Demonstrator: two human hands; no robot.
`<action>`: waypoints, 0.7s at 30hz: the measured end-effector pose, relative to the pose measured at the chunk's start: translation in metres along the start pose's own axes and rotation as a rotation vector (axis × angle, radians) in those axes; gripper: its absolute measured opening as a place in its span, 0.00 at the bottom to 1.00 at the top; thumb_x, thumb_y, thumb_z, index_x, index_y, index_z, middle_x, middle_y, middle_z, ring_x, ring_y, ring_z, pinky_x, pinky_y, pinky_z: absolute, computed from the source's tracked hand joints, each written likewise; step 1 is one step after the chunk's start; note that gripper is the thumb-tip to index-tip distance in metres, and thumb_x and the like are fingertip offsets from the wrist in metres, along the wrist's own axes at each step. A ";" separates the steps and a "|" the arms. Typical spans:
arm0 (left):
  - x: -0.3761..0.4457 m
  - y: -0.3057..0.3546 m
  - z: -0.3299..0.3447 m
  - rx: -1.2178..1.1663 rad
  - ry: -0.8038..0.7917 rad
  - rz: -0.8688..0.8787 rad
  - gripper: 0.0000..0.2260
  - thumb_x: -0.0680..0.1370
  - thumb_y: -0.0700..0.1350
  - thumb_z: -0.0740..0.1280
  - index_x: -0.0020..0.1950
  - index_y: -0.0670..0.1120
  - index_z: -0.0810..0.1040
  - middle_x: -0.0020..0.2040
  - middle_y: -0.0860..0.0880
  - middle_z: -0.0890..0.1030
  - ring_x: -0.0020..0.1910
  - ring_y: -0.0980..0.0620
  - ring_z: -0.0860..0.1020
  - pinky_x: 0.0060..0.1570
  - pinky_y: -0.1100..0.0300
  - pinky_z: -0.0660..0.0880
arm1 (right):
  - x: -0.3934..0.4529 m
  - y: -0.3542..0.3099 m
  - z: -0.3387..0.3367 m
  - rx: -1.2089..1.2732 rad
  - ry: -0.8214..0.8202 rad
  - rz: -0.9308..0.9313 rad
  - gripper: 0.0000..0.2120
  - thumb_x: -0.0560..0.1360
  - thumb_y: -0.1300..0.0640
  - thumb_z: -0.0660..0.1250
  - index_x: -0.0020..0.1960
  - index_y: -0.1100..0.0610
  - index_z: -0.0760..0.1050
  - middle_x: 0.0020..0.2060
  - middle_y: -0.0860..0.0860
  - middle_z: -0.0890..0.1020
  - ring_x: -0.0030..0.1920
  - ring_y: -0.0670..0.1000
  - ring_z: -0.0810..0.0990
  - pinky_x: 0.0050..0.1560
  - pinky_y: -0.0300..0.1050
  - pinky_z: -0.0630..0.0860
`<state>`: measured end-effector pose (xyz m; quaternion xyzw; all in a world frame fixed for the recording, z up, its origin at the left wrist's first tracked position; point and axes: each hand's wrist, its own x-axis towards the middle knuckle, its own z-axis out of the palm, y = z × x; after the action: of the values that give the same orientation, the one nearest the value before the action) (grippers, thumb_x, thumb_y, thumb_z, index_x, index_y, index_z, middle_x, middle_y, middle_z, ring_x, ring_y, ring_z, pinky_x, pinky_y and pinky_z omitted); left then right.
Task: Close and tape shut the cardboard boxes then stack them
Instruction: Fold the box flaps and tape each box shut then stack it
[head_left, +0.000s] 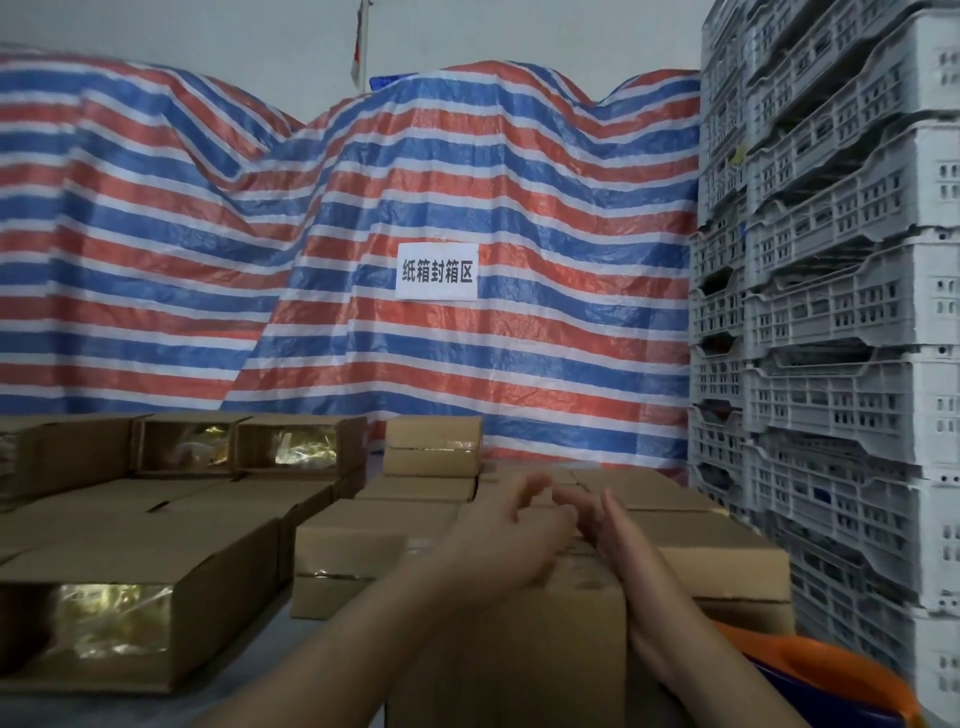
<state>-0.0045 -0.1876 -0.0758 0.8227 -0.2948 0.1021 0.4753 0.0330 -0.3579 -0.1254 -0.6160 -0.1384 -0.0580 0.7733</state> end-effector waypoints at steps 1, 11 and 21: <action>-0.004 -0.002 -0.007 0.043 0.076 -0.003 0.12 0.80 0.54 0.64 0.64 0.62 0.71 0.52 0.58 0.77 0.45 0.56 0.82 0.42 0.61 0.82 | -0.001 0.000 0.001 -0.024 0.000 0.013 0.28 0.71 0.35 0.58 0.64 0.47 0.80 0.63 0.51 0.81 0.59 0.52 0.82 0.53 0.48 0.77; -0.052 -0.071 -0.016 -0.309 0.407 -0.315 0.25 0.80 0.60 0.56 0.77 0.54 0.64 0.77 0.46 0.65 0.75 0.45 0.62 0.75 0.45 0.55 | -0.012 0.008 0.009 -0.024 0.105 -0.003 0.30 0.68 0.31 0.58 0.63 0.43 0.79 0.58 0.45 0.83 0.56 0.49 0.83 0.52 0.46 0.76; -0.070 -0.082 -0.002 -0.281 0.418 -0.379 0.21 0.67 0.72 0.58 0.59 0.71 0.65 0.63 0.58 0.70 0.72 0.50 0.66 0.75 0.47 0.58 | -0.018 0.014 0.009 -0.007 0.170 0.058 0.21 0.83 0.39 0.52 0.63 0.47 0.79 0.54 0.51 0.85 0.54 0.52 0.83 0.47 0.45 0.76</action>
<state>-0.0129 -0.1275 -0.1653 0.7504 -0.0432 0.1368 0.6452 0.0183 -0.3475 -0.1422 -0.6156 -0.0542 -0.0880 0.7813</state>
